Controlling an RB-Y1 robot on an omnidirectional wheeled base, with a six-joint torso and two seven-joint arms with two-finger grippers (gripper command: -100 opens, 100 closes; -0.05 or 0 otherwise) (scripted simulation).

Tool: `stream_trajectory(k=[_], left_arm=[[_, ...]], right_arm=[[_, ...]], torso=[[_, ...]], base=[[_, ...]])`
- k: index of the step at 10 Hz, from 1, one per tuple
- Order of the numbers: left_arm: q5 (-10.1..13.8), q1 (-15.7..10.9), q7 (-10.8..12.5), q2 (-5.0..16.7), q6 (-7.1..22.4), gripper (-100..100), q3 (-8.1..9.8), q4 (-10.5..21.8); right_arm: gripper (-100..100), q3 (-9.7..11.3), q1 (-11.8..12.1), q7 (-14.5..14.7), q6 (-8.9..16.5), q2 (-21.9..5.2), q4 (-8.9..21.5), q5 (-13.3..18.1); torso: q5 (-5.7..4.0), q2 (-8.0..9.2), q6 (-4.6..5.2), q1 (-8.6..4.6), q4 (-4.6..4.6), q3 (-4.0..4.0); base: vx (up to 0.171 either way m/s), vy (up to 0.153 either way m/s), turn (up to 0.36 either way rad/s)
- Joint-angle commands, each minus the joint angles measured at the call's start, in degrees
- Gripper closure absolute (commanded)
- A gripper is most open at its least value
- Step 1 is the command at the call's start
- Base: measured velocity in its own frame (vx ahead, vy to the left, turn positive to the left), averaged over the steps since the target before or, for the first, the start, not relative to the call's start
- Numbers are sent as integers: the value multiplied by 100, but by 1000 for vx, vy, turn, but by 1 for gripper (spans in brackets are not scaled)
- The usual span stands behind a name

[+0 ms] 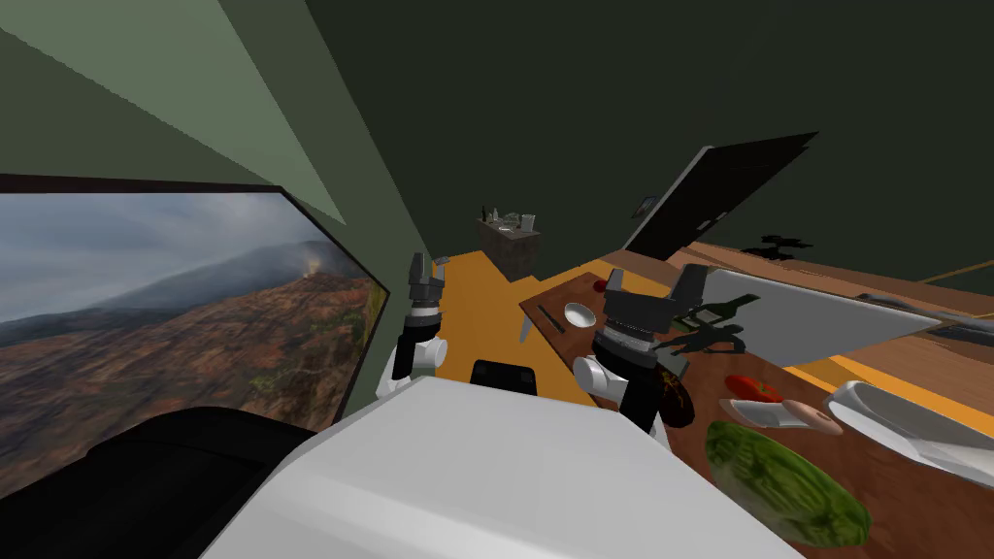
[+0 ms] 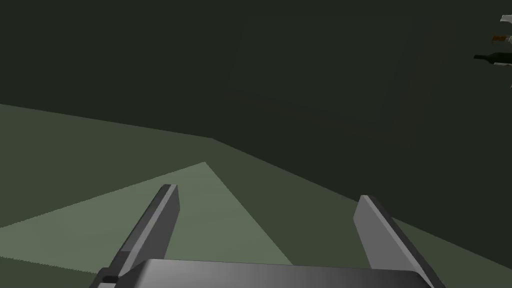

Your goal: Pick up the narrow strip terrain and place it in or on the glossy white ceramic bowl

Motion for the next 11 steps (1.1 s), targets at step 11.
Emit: stream_trajectory(k=[11], left_arm=[[0,1,0,-1,0,0,-1,0]], right_arm=[[-100,-297,1060,-10,487,-1890,697,982]], torso=[[10,-29,-2,45,-6,-16]], base=[[46,80,120]])
